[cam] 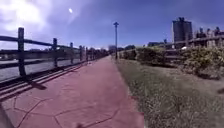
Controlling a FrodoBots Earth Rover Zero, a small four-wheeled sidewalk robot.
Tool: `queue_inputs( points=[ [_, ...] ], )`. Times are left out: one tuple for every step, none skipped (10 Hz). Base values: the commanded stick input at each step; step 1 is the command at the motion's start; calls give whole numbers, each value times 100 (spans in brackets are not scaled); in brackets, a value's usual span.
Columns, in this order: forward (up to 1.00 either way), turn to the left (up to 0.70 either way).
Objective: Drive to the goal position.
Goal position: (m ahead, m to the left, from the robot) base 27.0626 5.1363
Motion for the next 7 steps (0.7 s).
queue_inputs(
  points=[
    [70, 0],
    [70, 0],
    [70, 4],
    [70, 12],
    [70, 30],
    [70, 35],
    [70, 35]
  ],
)
